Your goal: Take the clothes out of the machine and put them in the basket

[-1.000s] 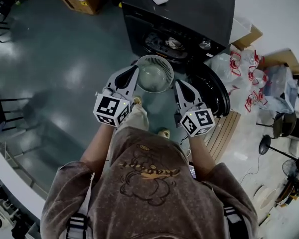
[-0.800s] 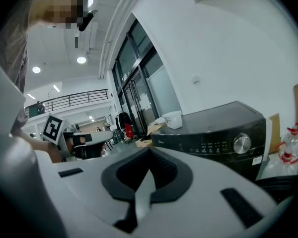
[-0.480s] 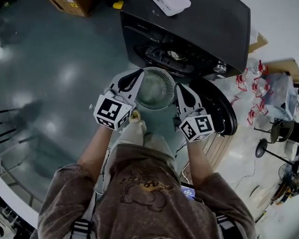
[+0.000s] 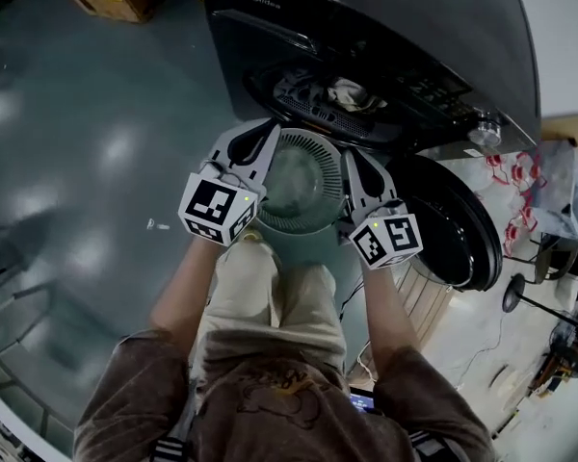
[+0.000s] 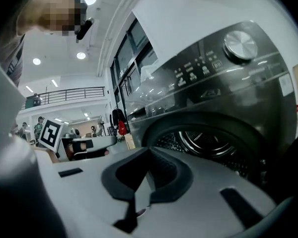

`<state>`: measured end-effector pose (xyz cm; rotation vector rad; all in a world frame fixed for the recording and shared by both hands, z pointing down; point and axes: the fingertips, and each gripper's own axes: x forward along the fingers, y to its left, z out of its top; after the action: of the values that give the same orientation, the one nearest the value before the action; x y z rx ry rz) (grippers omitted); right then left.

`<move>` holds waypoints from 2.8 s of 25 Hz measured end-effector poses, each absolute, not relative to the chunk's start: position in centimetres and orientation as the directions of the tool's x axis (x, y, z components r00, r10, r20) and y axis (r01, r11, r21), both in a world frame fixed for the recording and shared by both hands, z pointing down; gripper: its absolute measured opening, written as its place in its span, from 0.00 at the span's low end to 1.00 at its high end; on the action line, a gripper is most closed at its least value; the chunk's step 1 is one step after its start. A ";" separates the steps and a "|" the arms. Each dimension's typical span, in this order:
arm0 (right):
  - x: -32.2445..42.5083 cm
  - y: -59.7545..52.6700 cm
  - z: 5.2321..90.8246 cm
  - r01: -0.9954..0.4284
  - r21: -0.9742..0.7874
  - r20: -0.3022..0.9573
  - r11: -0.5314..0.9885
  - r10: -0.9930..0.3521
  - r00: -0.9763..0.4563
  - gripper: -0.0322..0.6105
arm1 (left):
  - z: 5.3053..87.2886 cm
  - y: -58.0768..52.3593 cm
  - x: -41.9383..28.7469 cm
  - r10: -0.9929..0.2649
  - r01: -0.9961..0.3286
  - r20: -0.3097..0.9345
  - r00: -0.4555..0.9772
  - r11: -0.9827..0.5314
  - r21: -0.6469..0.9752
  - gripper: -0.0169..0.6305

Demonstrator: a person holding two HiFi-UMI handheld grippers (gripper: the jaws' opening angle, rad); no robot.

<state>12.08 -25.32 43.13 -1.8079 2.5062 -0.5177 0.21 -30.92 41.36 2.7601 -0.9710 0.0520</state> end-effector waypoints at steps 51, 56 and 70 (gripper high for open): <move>12.9 -25.7 61.3 -0.889 -0.174 0.111 0.424 -0.888 -0.445 0.57 | 57.7 -26.6 2.3 -0.647 -0.647 0.031 0.762 -0.756 0.102 0.03; 12.8 -26.3 61.4 -0.882 -0.138 0.136 0.451 -0.873 -0.468 0.81 | 57.8 -26.0 2.3 -0.650 -0.648 0.025 0.760 -0.753 0.110 0.03; 14.1 -32.7 62.1 -0.881 -0.046 0.213 0.470 -0.857 -0.469 0.92 | 57.6 -25.4 1.6 -0.652 -0.651 0.028 0.758 -0.752 0.108 0.03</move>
<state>14.08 -32.66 62.07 -1.6863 2.8277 -0.2474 1.64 -25.44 57.63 2.8401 -1.0562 -0.0181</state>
